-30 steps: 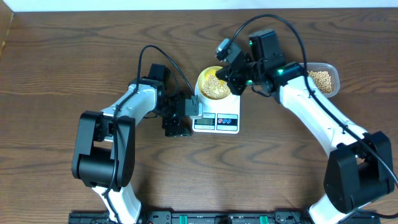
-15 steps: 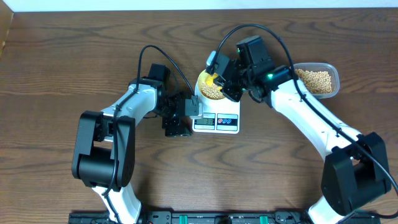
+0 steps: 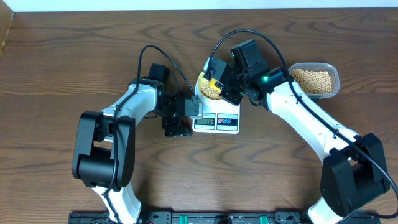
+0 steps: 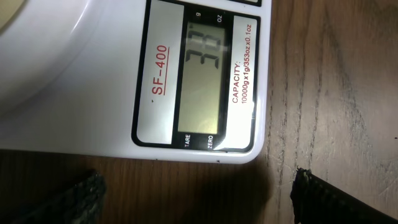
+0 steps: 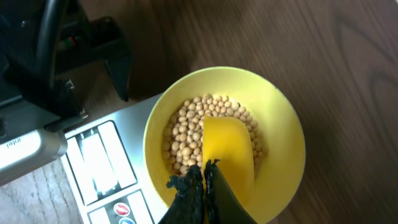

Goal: Scoop item into bowl and weigh 50g on scale
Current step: 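Tilt the scoop to pour soybeans into the yellow bowl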

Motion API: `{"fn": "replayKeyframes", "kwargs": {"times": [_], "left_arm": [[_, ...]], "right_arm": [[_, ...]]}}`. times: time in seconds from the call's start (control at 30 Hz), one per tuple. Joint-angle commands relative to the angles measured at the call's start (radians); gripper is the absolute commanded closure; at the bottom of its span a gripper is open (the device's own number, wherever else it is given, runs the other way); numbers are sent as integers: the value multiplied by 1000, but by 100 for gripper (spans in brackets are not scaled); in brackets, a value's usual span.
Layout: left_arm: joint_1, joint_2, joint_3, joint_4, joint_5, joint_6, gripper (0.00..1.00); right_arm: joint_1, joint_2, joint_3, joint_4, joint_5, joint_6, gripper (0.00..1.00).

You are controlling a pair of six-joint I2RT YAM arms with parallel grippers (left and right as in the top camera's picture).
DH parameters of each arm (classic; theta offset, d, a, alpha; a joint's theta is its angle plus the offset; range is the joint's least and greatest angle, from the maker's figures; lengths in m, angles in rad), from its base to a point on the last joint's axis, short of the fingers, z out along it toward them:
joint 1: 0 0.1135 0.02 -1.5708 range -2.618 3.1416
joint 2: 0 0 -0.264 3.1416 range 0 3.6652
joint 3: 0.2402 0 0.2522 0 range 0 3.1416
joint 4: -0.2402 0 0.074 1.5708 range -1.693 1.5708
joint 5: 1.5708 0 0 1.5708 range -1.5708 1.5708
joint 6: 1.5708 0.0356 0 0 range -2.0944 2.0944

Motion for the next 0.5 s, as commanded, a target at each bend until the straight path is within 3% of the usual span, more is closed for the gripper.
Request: {"fn": "replayKeyframes", "kwargs": {"times": [0.0,0.47], "left_arm": [[-2,6,-11,0,13,17,2],[-2,6,-11,0,13,17,2]], "right_arm": [[5,0,6,-21,7,-11,99],[6,0,6,-43,63,-11,99]]}}
